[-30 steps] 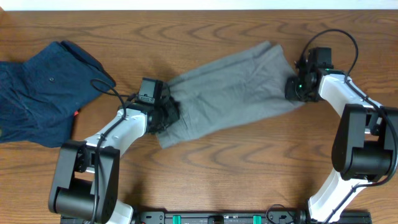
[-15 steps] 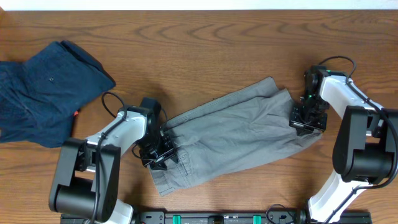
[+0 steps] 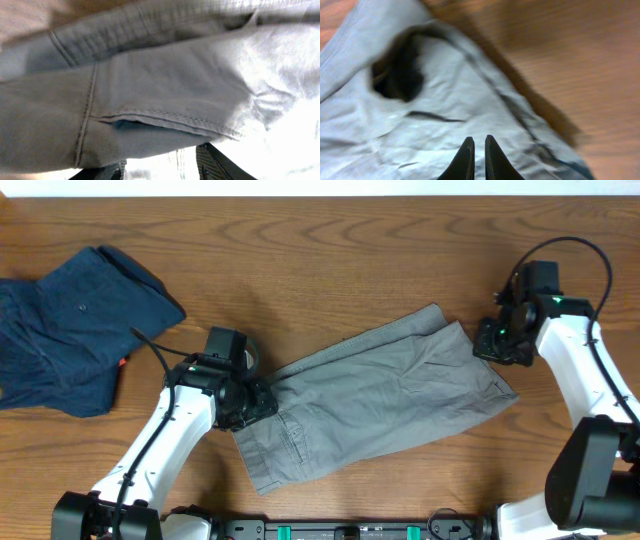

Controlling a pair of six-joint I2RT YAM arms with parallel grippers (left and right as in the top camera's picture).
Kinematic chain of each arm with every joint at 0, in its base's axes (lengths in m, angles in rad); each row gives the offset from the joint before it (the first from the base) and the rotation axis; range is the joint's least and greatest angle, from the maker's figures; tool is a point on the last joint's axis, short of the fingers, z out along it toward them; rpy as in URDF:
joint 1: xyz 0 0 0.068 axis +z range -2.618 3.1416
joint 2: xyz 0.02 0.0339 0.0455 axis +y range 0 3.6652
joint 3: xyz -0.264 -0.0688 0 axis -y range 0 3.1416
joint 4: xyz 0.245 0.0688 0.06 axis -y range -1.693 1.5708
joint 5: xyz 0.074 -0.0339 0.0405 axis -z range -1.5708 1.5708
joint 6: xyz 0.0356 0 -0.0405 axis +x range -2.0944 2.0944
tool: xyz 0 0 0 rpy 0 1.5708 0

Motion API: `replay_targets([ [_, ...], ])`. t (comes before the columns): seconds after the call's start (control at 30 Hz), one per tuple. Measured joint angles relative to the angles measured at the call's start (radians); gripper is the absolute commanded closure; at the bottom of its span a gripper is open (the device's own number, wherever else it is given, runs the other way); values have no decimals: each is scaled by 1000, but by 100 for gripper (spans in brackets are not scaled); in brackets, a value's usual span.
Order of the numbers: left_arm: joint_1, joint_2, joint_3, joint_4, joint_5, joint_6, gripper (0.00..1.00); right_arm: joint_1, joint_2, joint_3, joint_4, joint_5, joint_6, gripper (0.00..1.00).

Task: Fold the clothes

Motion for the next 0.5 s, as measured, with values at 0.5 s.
replay_targets([
  [0.5, 0, 32, -11, 196, -207, -105, 52, 126, 154, 0, 517, -89, 9, 78],
])
